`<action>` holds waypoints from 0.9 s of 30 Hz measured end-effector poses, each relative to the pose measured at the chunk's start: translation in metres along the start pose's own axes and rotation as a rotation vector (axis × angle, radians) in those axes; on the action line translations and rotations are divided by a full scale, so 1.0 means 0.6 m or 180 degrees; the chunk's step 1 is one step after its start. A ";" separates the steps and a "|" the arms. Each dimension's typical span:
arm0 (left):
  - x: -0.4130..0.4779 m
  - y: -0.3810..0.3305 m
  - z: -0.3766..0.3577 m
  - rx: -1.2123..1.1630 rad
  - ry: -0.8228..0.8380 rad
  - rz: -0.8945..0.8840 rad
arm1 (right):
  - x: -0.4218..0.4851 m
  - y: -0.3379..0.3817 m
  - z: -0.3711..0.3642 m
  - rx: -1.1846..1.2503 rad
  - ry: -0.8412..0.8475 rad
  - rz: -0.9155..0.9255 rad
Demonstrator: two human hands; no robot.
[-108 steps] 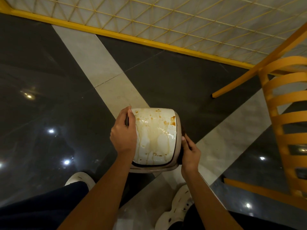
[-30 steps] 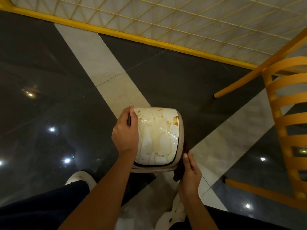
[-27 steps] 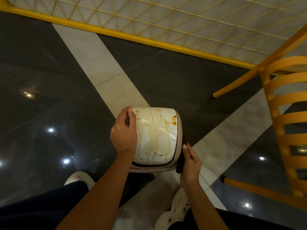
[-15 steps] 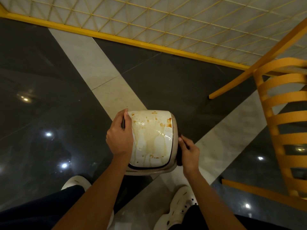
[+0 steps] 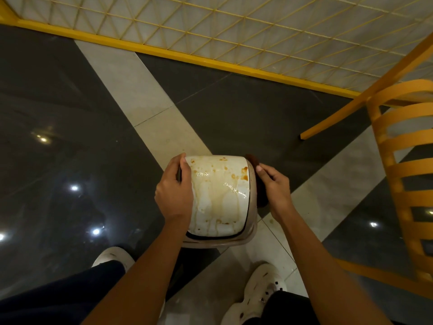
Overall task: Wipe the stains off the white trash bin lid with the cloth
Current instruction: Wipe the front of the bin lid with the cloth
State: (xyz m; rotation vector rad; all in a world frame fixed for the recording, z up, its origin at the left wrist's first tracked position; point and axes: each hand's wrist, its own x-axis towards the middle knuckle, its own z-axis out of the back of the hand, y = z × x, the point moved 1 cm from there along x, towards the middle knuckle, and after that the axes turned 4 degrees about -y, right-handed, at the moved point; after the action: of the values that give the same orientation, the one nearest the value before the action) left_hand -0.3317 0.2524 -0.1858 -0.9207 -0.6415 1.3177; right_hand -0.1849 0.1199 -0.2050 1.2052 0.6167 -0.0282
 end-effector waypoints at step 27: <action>0.001 0.000 -0.001 -0.0051 0.0011 0.0040 | -0.005 0.045 -0.028 -0.0744 -0.0375 0.0207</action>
State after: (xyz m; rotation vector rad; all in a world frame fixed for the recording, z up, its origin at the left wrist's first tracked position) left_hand -0.3311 0.2527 -0.1860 -0.9410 -0.6455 1.3236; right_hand -0.1856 0.1440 -0.1839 0.9888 0.4637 0.0270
